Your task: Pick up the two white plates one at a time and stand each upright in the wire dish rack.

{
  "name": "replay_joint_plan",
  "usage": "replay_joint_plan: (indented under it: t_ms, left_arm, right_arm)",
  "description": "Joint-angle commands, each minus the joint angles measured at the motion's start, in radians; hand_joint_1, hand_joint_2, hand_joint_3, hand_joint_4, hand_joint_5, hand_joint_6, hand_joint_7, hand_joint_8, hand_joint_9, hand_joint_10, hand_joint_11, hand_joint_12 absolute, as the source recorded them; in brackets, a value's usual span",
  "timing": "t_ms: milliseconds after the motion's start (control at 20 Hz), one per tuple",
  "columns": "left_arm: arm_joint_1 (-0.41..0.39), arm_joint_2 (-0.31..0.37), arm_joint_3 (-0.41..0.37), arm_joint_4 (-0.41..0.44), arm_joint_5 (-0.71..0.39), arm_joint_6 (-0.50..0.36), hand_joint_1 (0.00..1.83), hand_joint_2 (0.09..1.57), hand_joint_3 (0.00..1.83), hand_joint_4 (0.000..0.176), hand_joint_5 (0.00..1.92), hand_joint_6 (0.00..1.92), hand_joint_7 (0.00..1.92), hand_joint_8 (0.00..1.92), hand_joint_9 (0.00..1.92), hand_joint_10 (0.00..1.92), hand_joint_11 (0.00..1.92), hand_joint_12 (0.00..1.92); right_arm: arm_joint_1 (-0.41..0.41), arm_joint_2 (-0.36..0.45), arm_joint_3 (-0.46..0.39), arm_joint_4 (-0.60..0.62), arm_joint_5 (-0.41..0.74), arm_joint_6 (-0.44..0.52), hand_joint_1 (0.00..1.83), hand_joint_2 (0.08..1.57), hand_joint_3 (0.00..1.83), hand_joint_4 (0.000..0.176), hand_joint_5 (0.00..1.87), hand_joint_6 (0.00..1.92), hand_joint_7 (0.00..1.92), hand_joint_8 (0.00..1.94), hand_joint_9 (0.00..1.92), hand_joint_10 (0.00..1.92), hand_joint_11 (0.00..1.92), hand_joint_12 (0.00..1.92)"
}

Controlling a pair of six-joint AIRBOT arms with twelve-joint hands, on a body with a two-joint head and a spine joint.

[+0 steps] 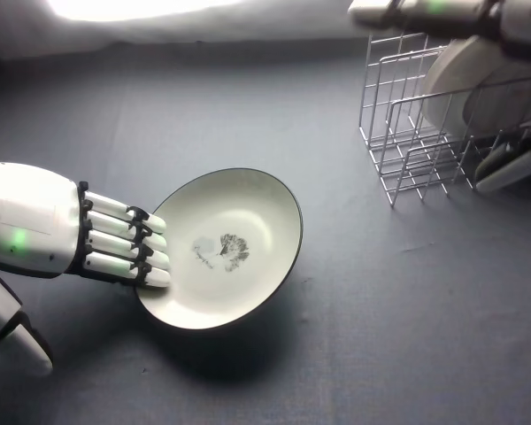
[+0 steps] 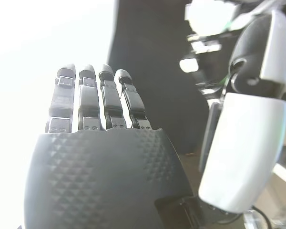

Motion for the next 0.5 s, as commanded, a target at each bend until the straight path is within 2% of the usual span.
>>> replay_joint_plan:
  t_ms: [0,100,450]
  left_arm:
    - [0.013,-0.005,-0.004,-0.019,-0.023,0.002,0.0,1.04,0.0,0.0,0.05,0.0,0.0,0.0,0.0,0.0,0.0,0.0]
    - [0.023,-0.006,-0.007,-0.023,-0.023,0.007,0.0,1.05,0.0,0.0,0.04,0.0,0.0,0.0,0.0,0.0,0.0,0.0]
    - [0.063,-0.013,-0.011,-0.052,-0.028,0.007,0.0,1.06,0.0,0.0,0.04,0.0,0.0,0.0,0.0,0.0,0.0,0.0]
  right_arm:
    - [0.017,0.003,-0.016,0.037,0.089,0.004,1.19,0.78,0.02,0.0,0.0,0.0,0.0,0.0,0.0,0.0,0.01,0.0]
    - [0.017,-0.006,-0.047,-0.019,0.087,0.004,1.42,0.86,0.04,0.0,0.0,0.0,0.0,0.0,0.0,0.0,0.02,0.01]
    - [-0.007,-0.06,-0.074,-0.134,0.028,0.004,1.46,0.94,0.02,0.0,0.0,0.0,0.0,0.0,0.0,0.0,0.01,0.02]
